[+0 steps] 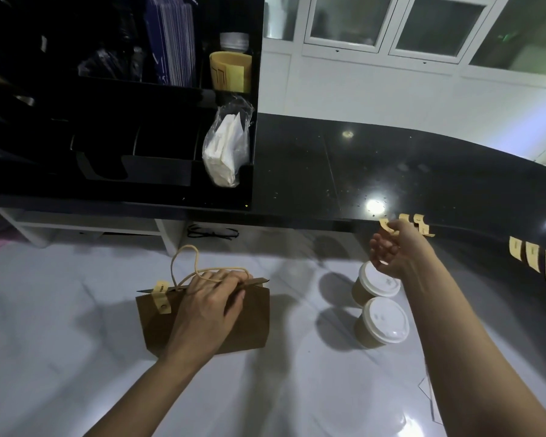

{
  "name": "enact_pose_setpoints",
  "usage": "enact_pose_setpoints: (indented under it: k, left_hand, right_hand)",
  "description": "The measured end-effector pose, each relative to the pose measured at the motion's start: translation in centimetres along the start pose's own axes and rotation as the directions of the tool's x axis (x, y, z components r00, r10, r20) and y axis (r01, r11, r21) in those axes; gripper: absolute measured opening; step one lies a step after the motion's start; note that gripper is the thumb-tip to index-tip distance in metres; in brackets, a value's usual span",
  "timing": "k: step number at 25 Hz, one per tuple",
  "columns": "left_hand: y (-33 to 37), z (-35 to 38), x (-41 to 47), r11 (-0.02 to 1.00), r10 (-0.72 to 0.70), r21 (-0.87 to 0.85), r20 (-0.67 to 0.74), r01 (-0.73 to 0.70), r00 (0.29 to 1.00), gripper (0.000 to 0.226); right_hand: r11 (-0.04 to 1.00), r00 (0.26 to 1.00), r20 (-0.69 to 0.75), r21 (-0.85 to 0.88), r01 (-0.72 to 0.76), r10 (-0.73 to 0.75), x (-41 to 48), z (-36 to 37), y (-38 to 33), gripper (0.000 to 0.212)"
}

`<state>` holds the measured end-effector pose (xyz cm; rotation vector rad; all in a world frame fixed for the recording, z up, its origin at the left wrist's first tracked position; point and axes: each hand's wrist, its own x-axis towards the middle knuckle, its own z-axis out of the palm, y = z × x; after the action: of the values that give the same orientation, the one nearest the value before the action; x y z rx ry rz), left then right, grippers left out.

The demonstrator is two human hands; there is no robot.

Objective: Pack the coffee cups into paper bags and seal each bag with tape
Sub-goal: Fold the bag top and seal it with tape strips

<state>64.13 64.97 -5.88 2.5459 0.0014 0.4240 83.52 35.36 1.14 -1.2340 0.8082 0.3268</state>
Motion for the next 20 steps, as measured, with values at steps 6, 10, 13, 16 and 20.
enact_pose_setpoints:
  k: [6, 10, 13, 16, 20]
  left_hand:
    - [0.1, 0.0, 0.0, 1.0, 0.0, 0.001, 0.001, 0.0, 1.0, 0.024]
    - [0.1, -0.1, 0.2, 1.0, 0.026, 0.016, -0.012, -0.026, 1.0, 0.023]
    - [0.2, -0.3, 0.3, 0.999, 0.043, 0.029, -0.031, -0.042, 0.999, 0.02]
    - [0.3, -0.4, 0.5, 0.999, 0.041, 0.02, -0.022, -0.04, 0.999, 0.024]
    - [0.2, -0.4, 0.6, 1.0, 0.006, 0.009, 0.012, -0.006, 1.0, 0.014]
  right_hand:
    - [1.0, 0.999, -0.045, 0.002, 0.017, -0.017, 1.5, -0.4, 0.2, 0.01]
    - [0.996, 0.996, -0.014, -0.017, 0.082, -0.083, 0.2, 0.1, 1.8, 0.01]
    - [0.988, 0.988, 0.035, -0.039, 0.151, -0.149, -1.8, 1.3, 4.5, 0.007]
    - [0.968, 0.97, 0.12, -0.115, 0.224, -0.211, -4.4, 2.1, 7.7, 0.002]
    - [0.922, 0.923, 0.288, -0.213, 0.323, -0.256, -8.2, 3.3, 12.1, 0.013]
